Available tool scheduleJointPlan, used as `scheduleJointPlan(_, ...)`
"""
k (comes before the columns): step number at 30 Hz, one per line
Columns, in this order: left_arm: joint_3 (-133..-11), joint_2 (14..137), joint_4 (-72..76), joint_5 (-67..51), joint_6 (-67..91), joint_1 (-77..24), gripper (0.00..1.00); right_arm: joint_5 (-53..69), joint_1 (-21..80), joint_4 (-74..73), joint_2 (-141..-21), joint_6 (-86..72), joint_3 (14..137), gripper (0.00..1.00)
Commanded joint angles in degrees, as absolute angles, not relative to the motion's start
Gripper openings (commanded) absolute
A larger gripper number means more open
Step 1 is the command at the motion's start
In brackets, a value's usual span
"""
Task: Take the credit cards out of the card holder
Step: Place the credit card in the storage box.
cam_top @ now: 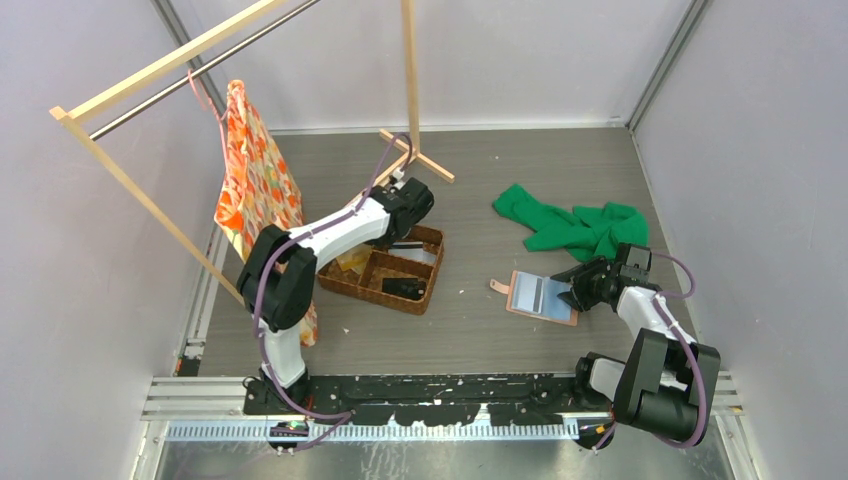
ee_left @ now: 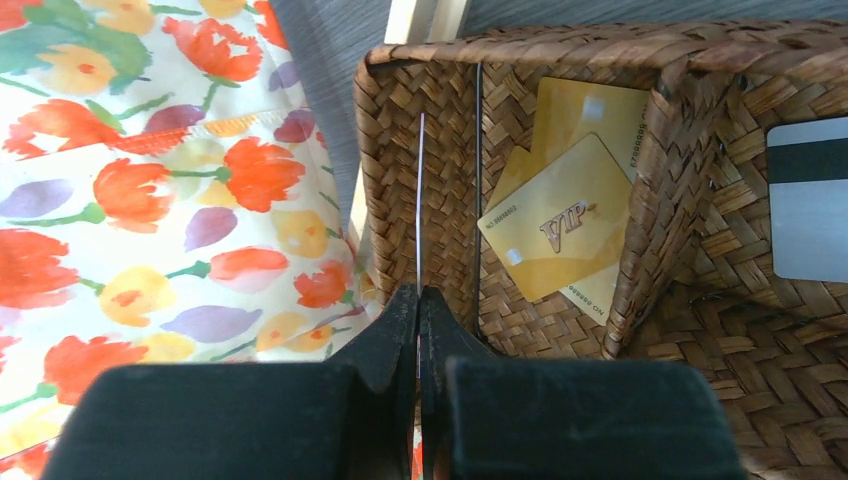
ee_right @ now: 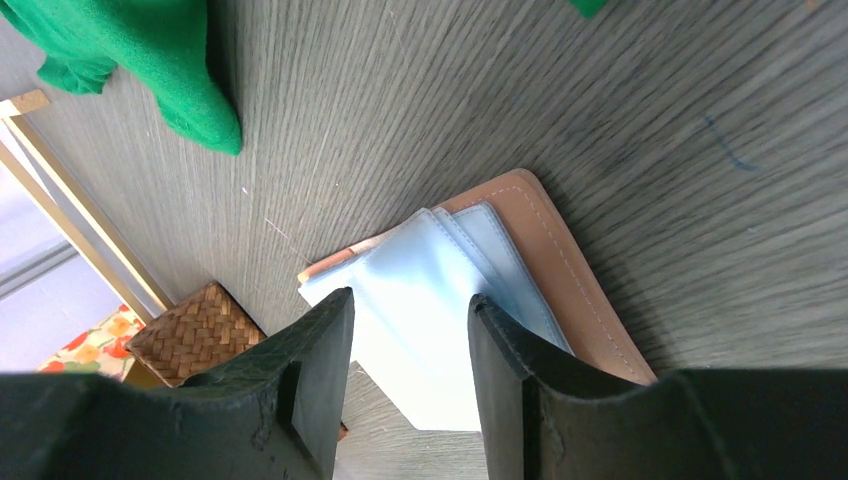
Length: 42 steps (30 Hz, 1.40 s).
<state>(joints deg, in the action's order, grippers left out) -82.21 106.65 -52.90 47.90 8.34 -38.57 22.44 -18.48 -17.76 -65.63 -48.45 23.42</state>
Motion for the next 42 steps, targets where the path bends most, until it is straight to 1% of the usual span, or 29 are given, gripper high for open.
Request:
scheduleJointPlan(1,-80.66,106.1,-49.21,48.06,9.4,-38.72,0.0,19.5,-17.89,-24.54,-67.33,-46.95,20.57,0.52)
scheduleJointPlan(7,-82.61,109.34,-52.36,51.73,12.49,-38.85,0.0,19.6,-17.91,-24.44,-67.67,-46.91,20.65,0.53)
scheduleJointPlan(9,-85.16,110.68,-56.39,52.65,16.08,-38.83,0.01,19.6,-17.86,-24.43,-67.57,-46.83,20.65,0.54)
scheduleJointPlan(11,-87.72,111.62,-60.56,52.28,19.37,-38.78,0.04,19.64,-17.84,-24.35,-67.52,-46.85,20.65,0.56)
scheduleJointPlan(12,-88.14,111.65,-61.34,51.69,20.19,-38.83,0.08,19.68,-17.84,-24.35,-67.58,-46.91,20.65,0.56)
scheduleJointPlan(14,-88.01,110.99,-61.9,50.53,21.14,-38.85,0.25,19.77,-17.89,-24.35,-67.67,-46.79,20.74,0.58)
scheduleJointPlan(15,-87.8,110.4,-61.95,50.12,21.46,-38.85,0.3,19.78,-17.92,-24.35,-67.75,-46.79,20.74,0.58)
scheduleJointPlan(16,-87.68,109.93,-62.19,49.57,21.67,-38.85,0.32,19.78,-17.86,-24.35,-67.74,-46.82,20.74,0.59)
scheduleJointPlan(17,-87.63,109.47,-62.56,48.98,21.96,-38.85,0.41,19.82,-17.9,-24.36,-67.72,-46.74,20.74,0.59)
scheduleJointPlan(19,-87.76,108.5,-63.05,47.37,22.1,-38.85,0.44,20.07,-17.86,-24.18,-67.94,-46.75,20.82,0.6)
scheduleJointPlan(25,-90.56,101.8,-63.31,41.21,22.3,-40.74,0.44,19.65,-17.89,-26.9,-66.58,-46.17,23.13,0.61)
scheduleJointPlan(31,-95.18,98.29,-60.24,30.96,22.47,-48.71,0.43,18.14,-17.85,-32.04,-61.29,-45.76,25.99,0.62)
scheduleJointPlan(33,-96.4,99.05,-57.69,23.58,22.58,-52.18,0.44,18.11,-17.84,-33.23,-59.77,-45.73,26.54,0.62)
scheduleJointPlan(35,-96.27,100.47,-54.39,14.76,25.01,-53.63,0.44,17.95,-17.85,-34.18,-58.75,-45.6,26.76,0.63)
scheduleJointPlan(36,-95.96,101.27,-52.28,8.21,26.11,-54.08,0.43,17.83,-17.91,-34.67,-58.36,-45.49,26.76,0.63)
scheduleJointPlan(42,-93.91,106.23,-40.35,-10.58,33.19,-55.92,0.43,18.38,-17.93,-36.71,-55.45,-44.94,26.64,0.62)
